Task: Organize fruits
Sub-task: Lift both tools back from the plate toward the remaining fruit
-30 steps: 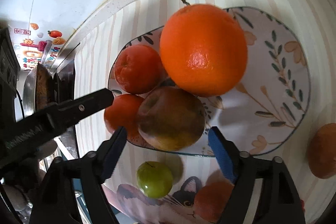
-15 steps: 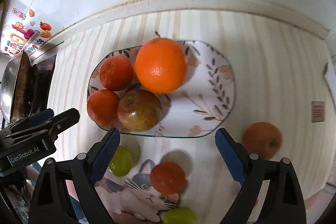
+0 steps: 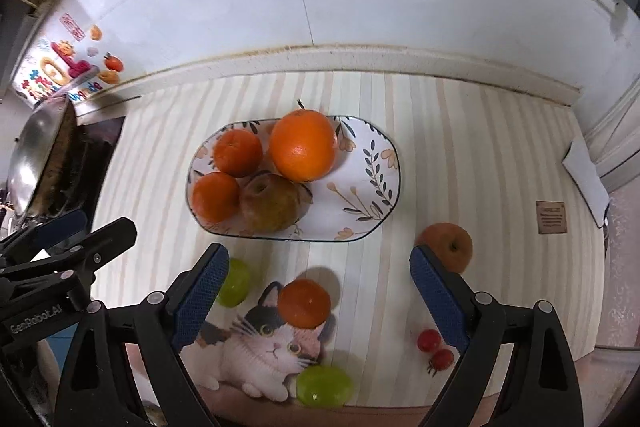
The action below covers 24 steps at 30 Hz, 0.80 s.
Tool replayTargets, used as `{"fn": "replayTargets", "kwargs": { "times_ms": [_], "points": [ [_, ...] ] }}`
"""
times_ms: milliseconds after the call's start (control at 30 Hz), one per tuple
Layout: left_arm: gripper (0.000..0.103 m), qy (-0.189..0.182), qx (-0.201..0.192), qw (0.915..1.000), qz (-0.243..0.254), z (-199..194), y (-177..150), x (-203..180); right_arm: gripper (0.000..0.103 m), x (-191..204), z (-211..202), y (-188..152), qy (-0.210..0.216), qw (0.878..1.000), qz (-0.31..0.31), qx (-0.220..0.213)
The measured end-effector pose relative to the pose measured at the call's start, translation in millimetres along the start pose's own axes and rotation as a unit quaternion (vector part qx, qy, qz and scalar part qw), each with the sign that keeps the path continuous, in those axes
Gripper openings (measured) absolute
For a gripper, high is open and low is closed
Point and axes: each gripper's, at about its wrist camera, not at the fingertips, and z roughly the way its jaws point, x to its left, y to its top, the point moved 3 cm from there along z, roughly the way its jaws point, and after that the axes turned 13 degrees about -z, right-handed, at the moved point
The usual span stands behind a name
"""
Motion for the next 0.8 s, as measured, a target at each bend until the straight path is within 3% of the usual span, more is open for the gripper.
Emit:
{"fn": "replayTargets", "kwargs": {
  "times_ms": [233,500,633,800],
  "points": [
    [0.084,-0.010,-0.029,0.9995,0.001,-34.8,-15.4,-0.6,0.094,1.8,-47.8,-13.4,-0.003,1.000,-0.002,-0.031],
    [0.084,-0.020,-0.035,0.9992,-0.001,-56.3,-31.2,-1.0,0.094,1.6,-83.5,-28.1,0.018,0.998,0.014,-0.052],
    [0.084,-0.015,-0.028,0.9995,-0.004,-51.6,-35.9,-0.5,0.094,-3.8,-81.5,-34.5,0.032,0.998,0.029,-0.049],
    [0.083,0.015,-0.009,0.9998,-0.005,-22.1,-40.5,2.4,0.094,-13.5,-45.8,-45.5,0.057,0.997,0.053,-0.022]
  ]
}}
